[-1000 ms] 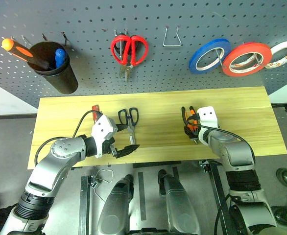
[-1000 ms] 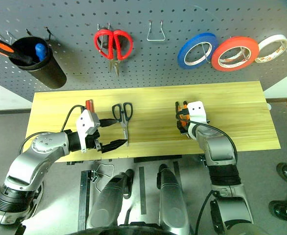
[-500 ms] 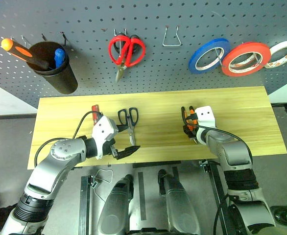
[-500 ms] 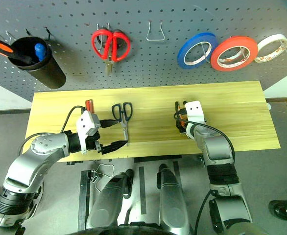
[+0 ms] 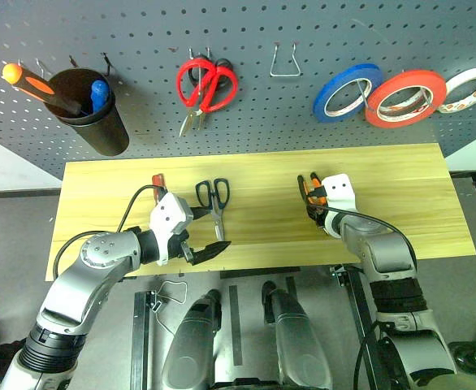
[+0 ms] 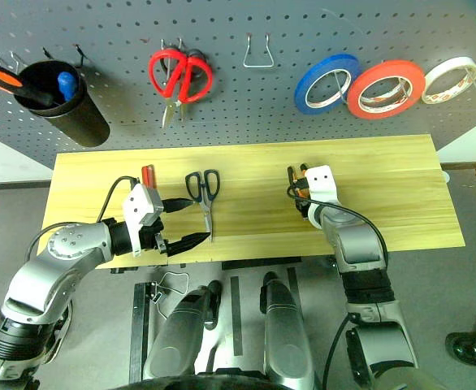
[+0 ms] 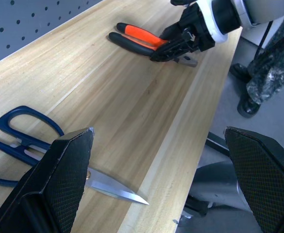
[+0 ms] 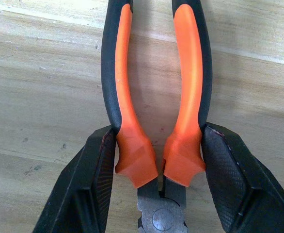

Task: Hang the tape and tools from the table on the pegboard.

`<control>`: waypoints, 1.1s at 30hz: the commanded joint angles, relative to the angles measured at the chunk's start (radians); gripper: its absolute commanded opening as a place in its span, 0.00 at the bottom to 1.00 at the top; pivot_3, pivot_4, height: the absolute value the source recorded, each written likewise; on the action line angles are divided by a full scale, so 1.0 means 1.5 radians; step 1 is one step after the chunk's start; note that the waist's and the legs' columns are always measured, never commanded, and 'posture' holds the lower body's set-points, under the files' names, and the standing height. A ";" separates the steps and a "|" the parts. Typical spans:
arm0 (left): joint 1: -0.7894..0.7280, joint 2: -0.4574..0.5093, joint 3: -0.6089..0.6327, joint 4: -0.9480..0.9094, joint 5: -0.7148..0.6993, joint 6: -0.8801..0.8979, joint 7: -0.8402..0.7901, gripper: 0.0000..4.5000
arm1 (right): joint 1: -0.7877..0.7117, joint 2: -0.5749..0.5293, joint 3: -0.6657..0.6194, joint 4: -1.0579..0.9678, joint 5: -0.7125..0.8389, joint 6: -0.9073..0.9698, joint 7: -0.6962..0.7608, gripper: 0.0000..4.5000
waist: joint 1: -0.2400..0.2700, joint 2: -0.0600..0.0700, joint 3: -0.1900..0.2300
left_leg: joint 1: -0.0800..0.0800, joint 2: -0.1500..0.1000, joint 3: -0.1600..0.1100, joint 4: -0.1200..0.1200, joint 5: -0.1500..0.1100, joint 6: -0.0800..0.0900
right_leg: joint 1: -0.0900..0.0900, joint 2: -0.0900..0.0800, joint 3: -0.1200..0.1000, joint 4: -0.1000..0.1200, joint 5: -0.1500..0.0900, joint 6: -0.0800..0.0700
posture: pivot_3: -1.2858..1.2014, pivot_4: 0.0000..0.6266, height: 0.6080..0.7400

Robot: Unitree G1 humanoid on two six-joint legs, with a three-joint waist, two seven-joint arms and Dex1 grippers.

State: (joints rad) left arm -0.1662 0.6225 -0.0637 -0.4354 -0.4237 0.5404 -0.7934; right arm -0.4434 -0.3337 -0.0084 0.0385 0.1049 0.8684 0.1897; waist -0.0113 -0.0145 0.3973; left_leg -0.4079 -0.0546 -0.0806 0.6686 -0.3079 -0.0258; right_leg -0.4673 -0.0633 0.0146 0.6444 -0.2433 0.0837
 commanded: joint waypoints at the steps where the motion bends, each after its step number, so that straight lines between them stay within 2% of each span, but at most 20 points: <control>1: -0.003 -0.007 0.017 -0.013 -0.017 -0.016 -0.006 1.00 | 0.029 -0.008 -0.013 -0.077 0.024 -0.007 0.035 0.51 | 0.000 0.000 0.000 | 0.000 0.000 0.000 0.000 0.000 0.000 | 0.000 0.000 0.000 0.000 0.000 0.000 | 0.55 0.71 1.00; 9: -0.021 -0.030 0.038 0.004 -0.036 -0.040 -0.015 1.00 | 0.086 -0.041 -0.055 -0.216 0.079 0.008 0.092 0.51 | 0.001 0.000 0.000 | 0.000 0.000 0.000 0.000 0.001 -0.001 | 0.000 0.000 0.000 0.000 0.000 0.000 | 0.55 0.67 1.00; 13: -0.033 -0.056 0.067 0.016 -0.066 -0.074 -0.023 1.00 | 0.132 -0.070 -0.099 -0.319 0.145 -0.029 0.166 0.51 | 0.003 0.000 0.000 | -0.001 0.000 0.000 0.000 0.001 -0.001 | 0.000 0.000 0.000 -0.001 0.000 0.000 | 0.55 0.64 1.00; 19: -0.032 -0.081 0.090 0.037 -0.077 -0.124 -0.031 1.00 | 0.146 -0.068 -0.185 -0.405 0.280 -0.031 0.229 0.51 | 0.001 0.000 0.000 | -0.001 0.000 0.000 0.000 0.001 -0.002 | 0.000 0.000 0.000 -0.003 0.000 0.000 | 0.55 0.62 1.00; 26: -0.034 -0.085 0.100 0.066 -0.070 -0.158 -0.025 1.00 | 0.118 -0.080 -0.239 -0.449 0.411 -0.038 0.255 0.51 | 0.002 0.000 0.000 | -0.001 0.000 0.000 0.000 0.001 -0.002 | 0.000 0.000 0.000 -0.002 0.000 0.000 | 0.55 0.60 1.00; 29: -0.034 -0.088 0.107 0.070 -0.075 -0.170 -0.021 1.00 | 0.067 -0.075 -0.249 -0.458 0.470 -0.045 0.238 0.51 | -0.001 0.000 0.000 | -0.001 0.000 0.000 0.000 0.001 -0.002 | 0.000 0.000 0.000 -0.002 0.000 0.000 | 0.55 0.60 1.00; 33: -0.034 -0.101 0.114 0.072 -0.081 -0.178 -0.007 1.00 | -0.008 -0.065 -0.224 -0.446 0.478 -0.067 0.201 0.51 | 0.001 0.000 0.000 | 0.000 0.000 0.000 0.000 0.002 -0.003 | 0.000 0.000 -0.001 -0.001 0.000 0.000 | 0.55 0.59 1.00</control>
State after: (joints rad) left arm -0.2233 0.4734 0.0767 -0.3145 -0.5315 0.2957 -0.8091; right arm -0.4255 -0.4402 -0.3460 -0.5893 0.7948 0.8065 0.5120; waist -0.0096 -0.0147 0.3968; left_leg -0.4086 -0.0548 -0.0809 0.6695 -0.3054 -0.0302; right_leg -0.4679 -0.0634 0.0134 0.6430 -0.2431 0.0838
